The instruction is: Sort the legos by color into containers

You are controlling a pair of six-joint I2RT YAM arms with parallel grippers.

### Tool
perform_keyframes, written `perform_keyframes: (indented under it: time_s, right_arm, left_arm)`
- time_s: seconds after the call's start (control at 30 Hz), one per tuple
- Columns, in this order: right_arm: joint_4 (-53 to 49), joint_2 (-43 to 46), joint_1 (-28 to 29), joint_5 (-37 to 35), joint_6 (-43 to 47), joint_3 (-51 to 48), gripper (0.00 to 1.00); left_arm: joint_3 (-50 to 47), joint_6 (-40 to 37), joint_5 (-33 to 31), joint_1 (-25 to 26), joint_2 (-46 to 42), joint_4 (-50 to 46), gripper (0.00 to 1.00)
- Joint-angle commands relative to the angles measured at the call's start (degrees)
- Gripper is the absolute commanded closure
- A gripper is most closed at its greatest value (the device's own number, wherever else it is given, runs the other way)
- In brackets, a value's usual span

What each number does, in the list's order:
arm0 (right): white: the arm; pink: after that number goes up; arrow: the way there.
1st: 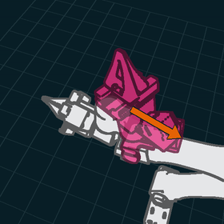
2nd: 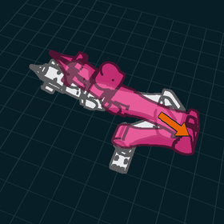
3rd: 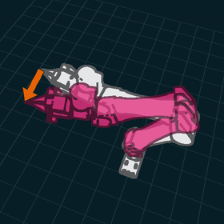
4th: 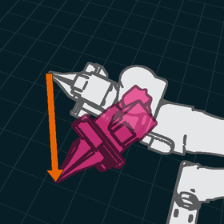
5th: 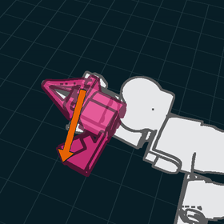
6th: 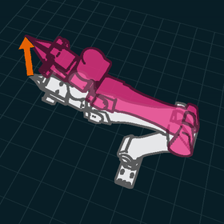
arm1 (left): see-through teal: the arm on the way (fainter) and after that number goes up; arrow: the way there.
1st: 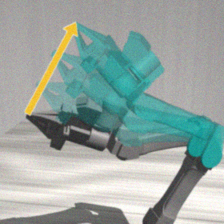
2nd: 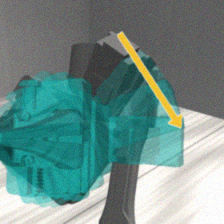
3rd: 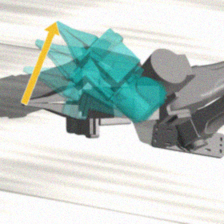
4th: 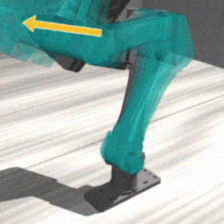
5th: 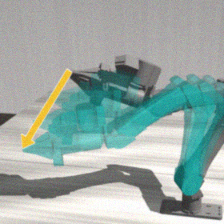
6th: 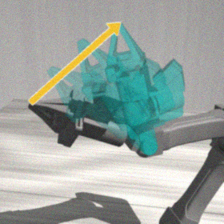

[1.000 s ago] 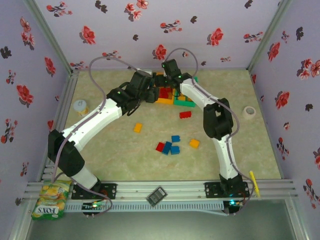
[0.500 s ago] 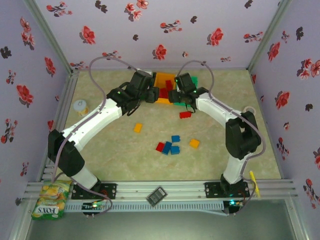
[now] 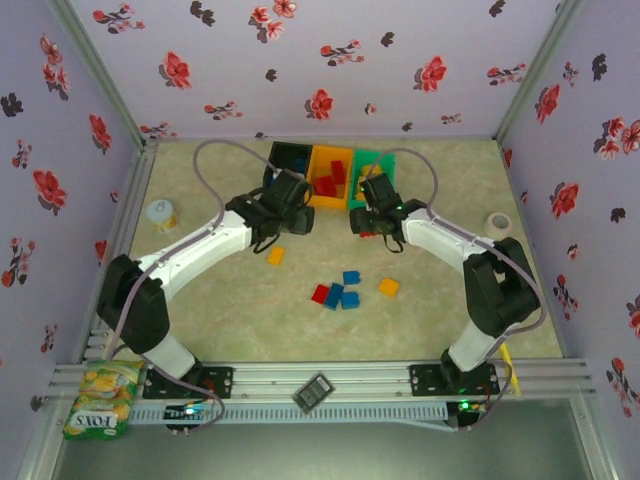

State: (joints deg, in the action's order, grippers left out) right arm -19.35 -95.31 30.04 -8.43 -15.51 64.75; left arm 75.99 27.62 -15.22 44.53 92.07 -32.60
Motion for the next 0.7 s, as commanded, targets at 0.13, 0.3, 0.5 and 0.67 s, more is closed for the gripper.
perform_keyframes:
  time_s: [0.13,0.3,0.5,0.67]
  right_arm:
    - [-0.35,2.6,-0.36,-2.86,-3.39,-0.9,0.34]
    - [-3.18,3.94,-2.58,-4.06,-4.27,0.51,0.34]
    - [-4.01,7.22,-5.33,-4.19,-4.45,0.05,0.33]
    - [-4.89,9.29,-6.42,-4.66,-3.8,-0.92,0.32]
  left_arm:
    - [-0.77,6.05,2.88,9.95,2.47,-4.87,0.38]
    - [1.07,8.98,5.73,17.45,5.93,-7.77,0.37]
    - [4.95,0.83,5.06,24.49,11.83,-12.72,0.37]
    - [6.74,-6.66,3.73,27.35,15.46,-13.51,0.36]
